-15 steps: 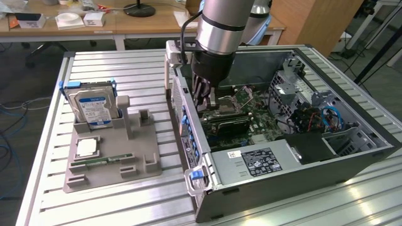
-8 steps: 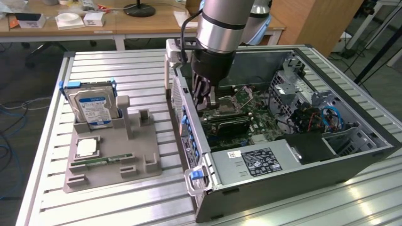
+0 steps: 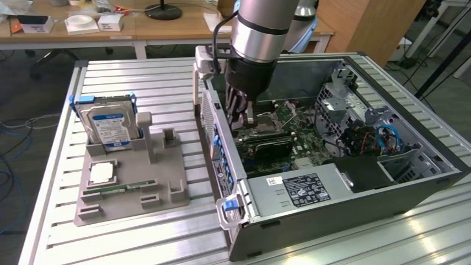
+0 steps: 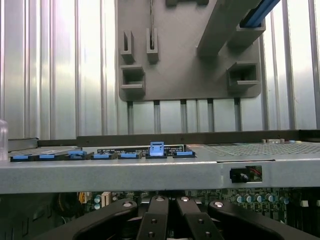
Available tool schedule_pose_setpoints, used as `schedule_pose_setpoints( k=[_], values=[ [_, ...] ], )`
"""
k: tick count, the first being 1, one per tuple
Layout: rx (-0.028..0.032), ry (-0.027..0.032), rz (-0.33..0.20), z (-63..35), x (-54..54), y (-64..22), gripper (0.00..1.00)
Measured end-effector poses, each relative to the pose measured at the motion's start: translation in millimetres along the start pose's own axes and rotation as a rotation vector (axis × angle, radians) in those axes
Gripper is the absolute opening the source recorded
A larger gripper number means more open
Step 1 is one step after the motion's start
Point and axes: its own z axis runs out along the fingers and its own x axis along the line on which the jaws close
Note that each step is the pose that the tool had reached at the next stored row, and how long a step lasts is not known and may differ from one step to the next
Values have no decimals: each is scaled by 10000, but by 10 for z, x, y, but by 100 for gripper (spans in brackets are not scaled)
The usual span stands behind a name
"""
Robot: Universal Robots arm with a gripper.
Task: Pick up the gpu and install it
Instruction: 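Press down on the gpu until it lock into place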
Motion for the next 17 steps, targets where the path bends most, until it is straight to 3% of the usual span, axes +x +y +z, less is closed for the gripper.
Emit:
schedule_pose_setpoints(
  k=[6,8,11,17],
  values=[
    [8,118,17,3,33,0,11],
    [21,128,17,12,36,6,11],
    [143,126,23,30,36,21,11],
    [195,126,25,44,37,25,11]
  ],
)
